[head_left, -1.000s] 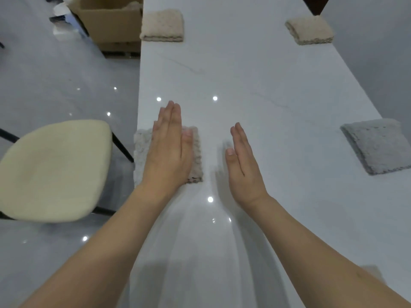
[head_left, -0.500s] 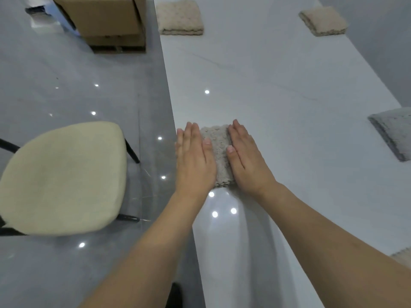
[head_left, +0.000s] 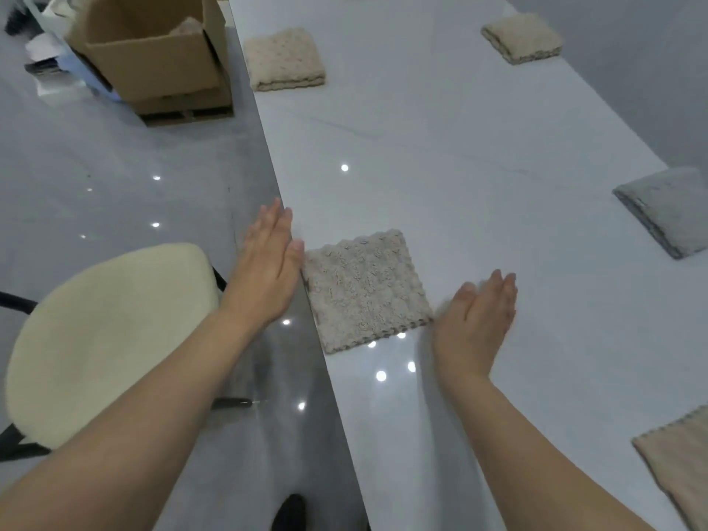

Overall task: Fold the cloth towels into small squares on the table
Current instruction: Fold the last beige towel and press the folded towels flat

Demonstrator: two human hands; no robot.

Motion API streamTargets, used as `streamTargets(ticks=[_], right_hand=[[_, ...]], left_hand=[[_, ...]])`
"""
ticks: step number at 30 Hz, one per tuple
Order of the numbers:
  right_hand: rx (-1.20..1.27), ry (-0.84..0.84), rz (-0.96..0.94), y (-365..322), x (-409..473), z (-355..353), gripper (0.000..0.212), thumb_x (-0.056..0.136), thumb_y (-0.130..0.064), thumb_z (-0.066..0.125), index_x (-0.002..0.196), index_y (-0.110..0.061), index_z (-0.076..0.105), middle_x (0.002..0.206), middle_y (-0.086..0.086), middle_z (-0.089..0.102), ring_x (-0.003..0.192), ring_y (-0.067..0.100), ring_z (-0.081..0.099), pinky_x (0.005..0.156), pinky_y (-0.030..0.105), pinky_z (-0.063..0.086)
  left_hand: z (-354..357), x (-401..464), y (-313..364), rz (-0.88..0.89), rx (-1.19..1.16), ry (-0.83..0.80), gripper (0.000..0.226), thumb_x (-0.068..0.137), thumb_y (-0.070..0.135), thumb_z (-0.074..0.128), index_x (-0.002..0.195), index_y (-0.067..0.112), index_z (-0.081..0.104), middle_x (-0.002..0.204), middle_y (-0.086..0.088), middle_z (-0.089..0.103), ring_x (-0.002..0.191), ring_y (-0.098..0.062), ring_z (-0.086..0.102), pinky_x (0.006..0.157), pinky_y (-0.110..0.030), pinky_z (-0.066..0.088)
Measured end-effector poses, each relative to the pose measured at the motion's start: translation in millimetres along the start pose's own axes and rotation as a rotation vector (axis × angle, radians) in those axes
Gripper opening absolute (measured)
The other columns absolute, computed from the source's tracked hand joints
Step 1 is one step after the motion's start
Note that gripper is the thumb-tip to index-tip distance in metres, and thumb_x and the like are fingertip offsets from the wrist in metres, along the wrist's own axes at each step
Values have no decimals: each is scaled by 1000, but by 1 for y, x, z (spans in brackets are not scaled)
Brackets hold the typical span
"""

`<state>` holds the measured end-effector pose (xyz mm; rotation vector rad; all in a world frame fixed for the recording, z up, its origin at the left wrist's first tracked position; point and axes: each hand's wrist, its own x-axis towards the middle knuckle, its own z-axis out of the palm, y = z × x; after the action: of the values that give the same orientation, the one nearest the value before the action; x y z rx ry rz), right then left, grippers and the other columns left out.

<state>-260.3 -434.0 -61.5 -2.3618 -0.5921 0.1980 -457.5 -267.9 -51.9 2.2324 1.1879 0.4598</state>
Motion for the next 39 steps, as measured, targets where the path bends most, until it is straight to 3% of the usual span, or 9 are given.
streamTargets(ticks=[5, 8, 14, 21, 24, 27, 29, 32, 39], right_hand=[[295, 125, 152, -50, -63, 34, 63, 97, -37, 20, 153, -11, 15, 162, -2, 4, 147, 5, -2, 118, 26, -9], [316, 156, 216, -79, -76, 56, 63, 96, -38, 19, 154, -13, 12, 162, -6, 2, 146, 2, -4, 117, 23, -10], [81, 233, 244, -87, -70, 79, 65, 96, -39, 14, 154, -9, 10, 162, 3, 0, 148, 12, -3, 119, 31, -8], [-339, 50, 226, -67, -77, 74, 62, 101, -38, 13, 153, -7, 0, 162, 6, -7, 148, 18, -9, 119, 41, -9], [-406, -3, 286, -54, -83, 57, 63, 101, -38, 13, 153, -7, -2, 162, 5, -7, 148, 18, -10, 119, 42, -9], [-362, 68, 321, -52, -69, 33, 61, 102, -35, 18, 153, -4, 7, 162, 9, 2, 149, 21, -3, 120, 43, -5], [-268, 87, 235, -60, -47, 22, 60, 102, -34, 20, 153, -5, 11, 162, 9, 4, 149, 19, -2, 120, 37, -7], [-86, 24, 66, -85, -5, 16, 58, 103, -35, 21, 154, -10, 10, 162, 2, 1, 148, 10, -6, 119, 29, -9], [150, -212, -175, -135, 75, 37, 54, 105, -33, 24, 155, -20, 8, 161, -11, -2, 144, -5, -7, 120, 26, -1]], left_hand=[[-2, 65, 20, 288, -157, -373, 53, 108, 38, 28, 157, 21, 22, 164, 12, 10, 149, 4, 5, 119, -15, 3], [13, 78, 22, 389, -174, -513, 49, 108, 32, 30, 156, 22, 25, 164, 10, 14, 148, 3, 8, 119, -13, 4], [19, 93, 11, 680, -52, -659, 53, 105, 37, 26, 156, 24, 25, 165, 5, 16, 152, -10, 5, 122, -25, 2], [23, 101, 0, 852, 231, -626, 58, 104, 45, 15, 158, 28, 13, 165, 8, 12, 152, -12, 3, 124, -35, 0], [19, 110, -4, 779, 247, -635, 54, 107, 42, 18, 158, 26, 16, 165, 8, 11, 152, -10, 0, 124, -38, 0], [6, 126, -3, 609, 161, -588, 51, 108, 33, 26, 156, 17, 24, 164, -1, 17, 152, -16, 5, 123, -33, 1], [-3, 135, 2, 530, 88, -525, 51, 108, 30, 27, 155, 13, 24, 164, -4, 20, 152, -19, 8, 120, -27, 1], [-7, 143, 12, 483, 35, -415, 52, 108, 30, 27, 156, 11, 22, 163, -5, 21, 152, -20, 7, 122, -30, 2], [4, 162, 4, 235, -34, -154, 55, 108, 28, 28, 157, 8, 15, 165, -7, 12, 153, -19, 2, 123, -31, 1]])
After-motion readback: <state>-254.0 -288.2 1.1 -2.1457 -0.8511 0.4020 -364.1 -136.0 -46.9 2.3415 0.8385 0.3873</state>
